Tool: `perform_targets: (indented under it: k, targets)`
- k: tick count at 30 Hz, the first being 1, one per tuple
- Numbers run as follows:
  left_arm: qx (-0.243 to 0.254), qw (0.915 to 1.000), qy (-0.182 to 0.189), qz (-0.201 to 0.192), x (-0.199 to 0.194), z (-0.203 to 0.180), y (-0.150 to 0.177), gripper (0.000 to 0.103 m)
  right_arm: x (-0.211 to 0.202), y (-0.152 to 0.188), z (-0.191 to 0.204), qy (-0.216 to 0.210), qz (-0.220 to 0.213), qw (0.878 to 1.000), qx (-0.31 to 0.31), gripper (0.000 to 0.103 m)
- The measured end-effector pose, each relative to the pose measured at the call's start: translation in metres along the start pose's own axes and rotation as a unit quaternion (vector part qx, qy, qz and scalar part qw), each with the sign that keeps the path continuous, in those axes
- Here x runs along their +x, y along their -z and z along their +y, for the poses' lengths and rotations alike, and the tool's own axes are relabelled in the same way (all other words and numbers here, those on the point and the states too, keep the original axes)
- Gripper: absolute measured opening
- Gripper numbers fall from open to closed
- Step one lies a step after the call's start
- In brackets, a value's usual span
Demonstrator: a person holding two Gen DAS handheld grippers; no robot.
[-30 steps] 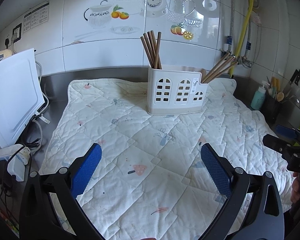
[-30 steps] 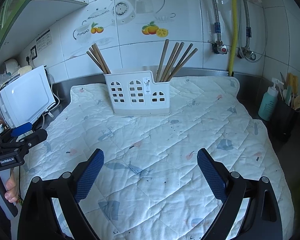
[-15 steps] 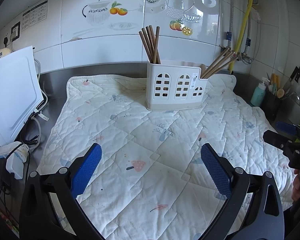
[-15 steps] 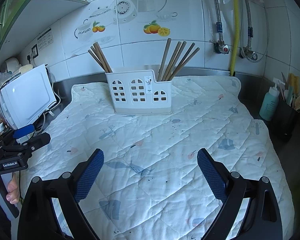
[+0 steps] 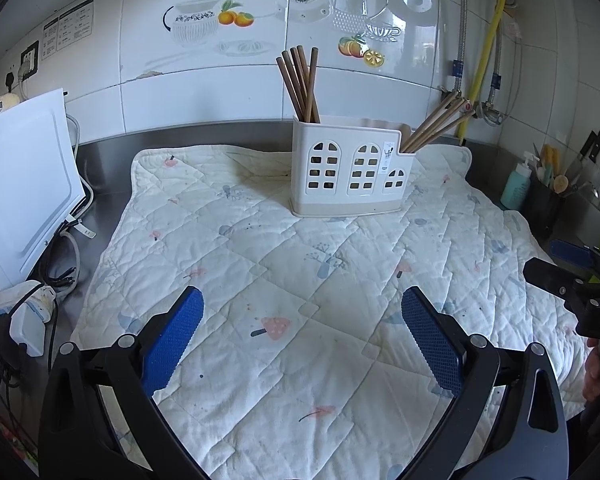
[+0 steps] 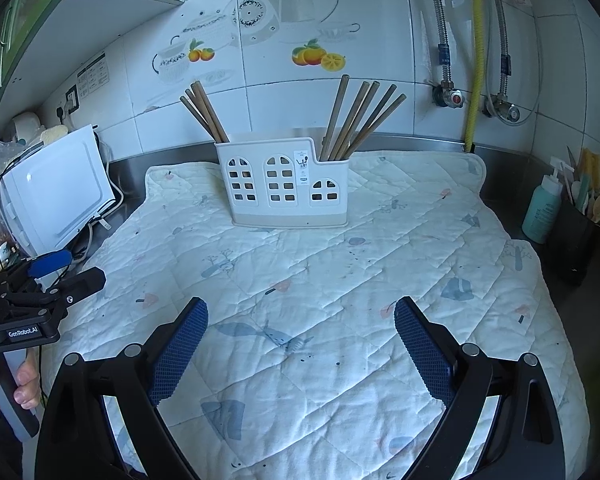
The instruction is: Organize utensils
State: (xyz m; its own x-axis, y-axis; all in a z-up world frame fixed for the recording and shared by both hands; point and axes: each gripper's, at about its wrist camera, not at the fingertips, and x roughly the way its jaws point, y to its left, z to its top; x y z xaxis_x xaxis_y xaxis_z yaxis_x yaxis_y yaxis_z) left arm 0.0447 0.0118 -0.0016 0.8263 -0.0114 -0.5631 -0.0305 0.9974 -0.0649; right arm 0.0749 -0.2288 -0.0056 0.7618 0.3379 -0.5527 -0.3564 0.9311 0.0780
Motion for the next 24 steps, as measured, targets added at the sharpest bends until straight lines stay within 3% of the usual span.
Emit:
perform_targets:
  k: [24]
  targets:
    - [-0.003,1.0000,-0.003,0.001,-0.0002,0.0007,0.0018,0.098,-0.0002,-0.0005,0.0060,-0.006,-0.001,1.000,-0.006,0.091]
